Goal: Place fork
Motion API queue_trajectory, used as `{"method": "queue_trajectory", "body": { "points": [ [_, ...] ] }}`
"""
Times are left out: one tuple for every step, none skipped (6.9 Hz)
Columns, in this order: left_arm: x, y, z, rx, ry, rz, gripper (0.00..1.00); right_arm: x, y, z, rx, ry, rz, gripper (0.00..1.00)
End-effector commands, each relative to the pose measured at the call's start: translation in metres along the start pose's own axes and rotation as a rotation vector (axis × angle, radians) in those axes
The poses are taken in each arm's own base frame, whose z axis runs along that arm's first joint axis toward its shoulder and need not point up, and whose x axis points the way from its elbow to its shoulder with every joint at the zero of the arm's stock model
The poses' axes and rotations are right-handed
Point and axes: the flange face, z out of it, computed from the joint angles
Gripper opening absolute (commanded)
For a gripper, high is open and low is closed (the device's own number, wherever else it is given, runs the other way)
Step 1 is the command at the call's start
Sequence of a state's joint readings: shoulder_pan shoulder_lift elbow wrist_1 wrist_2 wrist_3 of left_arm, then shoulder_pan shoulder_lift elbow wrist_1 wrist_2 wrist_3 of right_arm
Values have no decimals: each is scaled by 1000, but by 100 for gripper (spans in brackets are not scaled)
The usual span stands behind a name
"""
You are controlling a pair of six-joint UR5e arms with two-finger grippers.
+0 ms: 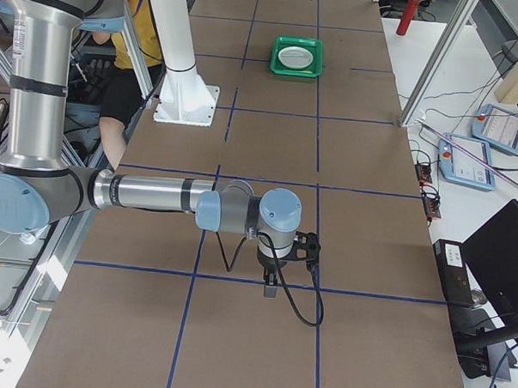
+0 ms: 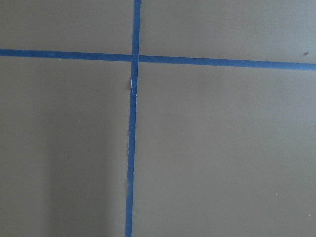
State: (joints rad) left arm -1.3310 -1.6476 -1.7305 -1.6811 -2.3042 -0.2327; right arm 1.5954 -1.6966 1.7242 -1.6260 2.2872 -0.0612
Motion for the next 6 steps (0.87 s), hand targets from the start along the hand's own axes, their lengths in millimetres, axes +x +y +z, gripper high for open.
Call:
{"method": "queue_trajectory", "body": {
  "points": [
    [97, -2, 54, -17, 69, -149, 100, 0, 0, 0, 0, 0, 0, 100],
    [138, -14, 63, -16, 65, -210, 100, 0, 0, 0, 0, 0, 0, 100],
    [171, -4, 92, -67, 64, -215, 100, 0, 0, 0, 0, 0, 0, 100],
    [185, 4, 110, -85, 45, -194, 100, 0, 0, 0, 0, 0, 1, 100],
    [197, 8, 136, -129, 35, -191, 100, 0, 0, 0, 0, 0, 1, 100],
    [205, 3, 145, -141, 35, -189, 100, 0, 0, 0, 0, 0, 1, 100]
  ]
}}
